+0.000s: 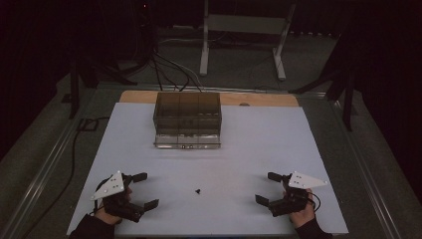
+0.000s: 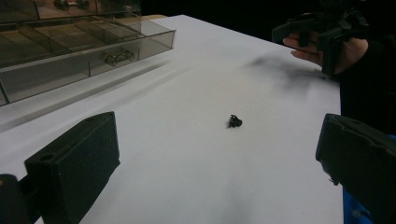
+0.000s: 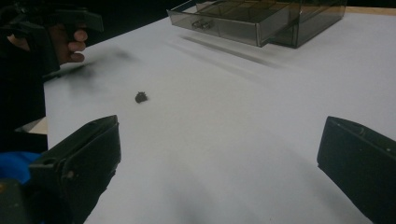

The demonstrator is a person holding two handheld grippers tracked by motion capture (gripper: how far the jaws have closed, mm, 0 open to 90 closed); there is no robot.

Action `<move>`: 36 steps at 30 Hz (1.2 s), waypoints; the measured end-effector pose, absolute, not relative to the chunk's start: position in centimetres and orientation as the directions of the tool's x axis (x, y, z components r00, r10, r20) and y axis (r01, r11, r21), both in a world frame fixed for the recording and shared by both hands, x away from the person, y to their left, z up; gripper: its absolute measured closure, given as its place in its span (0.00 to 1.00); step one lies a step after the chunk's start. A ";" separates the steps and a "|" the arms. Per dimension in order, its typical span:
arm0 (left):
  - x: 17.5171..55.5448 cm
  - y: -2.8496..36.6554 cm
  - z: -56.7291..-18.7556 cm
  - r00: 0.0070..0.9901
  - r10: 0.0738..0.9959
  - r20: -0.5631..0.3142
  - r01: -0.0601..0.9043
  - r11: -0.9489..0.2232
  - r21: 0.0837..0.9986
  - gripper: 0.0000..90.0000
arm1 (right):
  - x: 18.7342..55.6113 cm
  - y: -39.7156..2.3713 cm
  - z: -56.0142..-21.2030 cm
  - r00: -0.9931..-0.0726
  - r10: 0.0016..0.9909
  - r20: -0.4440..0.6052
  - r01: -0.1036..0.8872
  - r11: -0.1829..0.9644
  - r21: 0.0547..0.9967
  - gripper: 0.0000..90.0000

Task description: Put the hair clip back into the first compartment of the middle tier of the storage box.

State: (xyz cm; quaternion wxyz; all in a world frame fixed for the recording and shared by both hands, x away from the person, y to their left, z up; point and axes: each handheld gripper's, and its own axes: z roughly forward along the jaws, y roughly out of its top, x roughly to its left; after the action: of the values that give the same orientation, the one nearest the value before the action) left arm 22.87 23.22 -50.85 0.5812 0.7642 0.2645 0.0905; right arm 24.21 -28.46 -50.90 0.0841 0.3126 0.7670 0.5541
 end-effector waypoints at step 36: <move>23.1 23.4 -50.2 0.825 0.540 -0.166 0.304 -0.178 0.936 0.01 | 24.5 -28.1 -50.9 -0.778 0.583 0.232 0.406 0.185 0.895 0.00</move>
State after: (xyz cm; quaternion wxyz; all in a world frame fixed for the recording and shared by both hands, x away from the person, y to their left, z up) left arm 23.12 23.42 -50.23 0.5782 0.7605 0.2774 0.1018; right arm 24.54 -28.12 -50.93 0.0806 0.3231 0.7656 0.5505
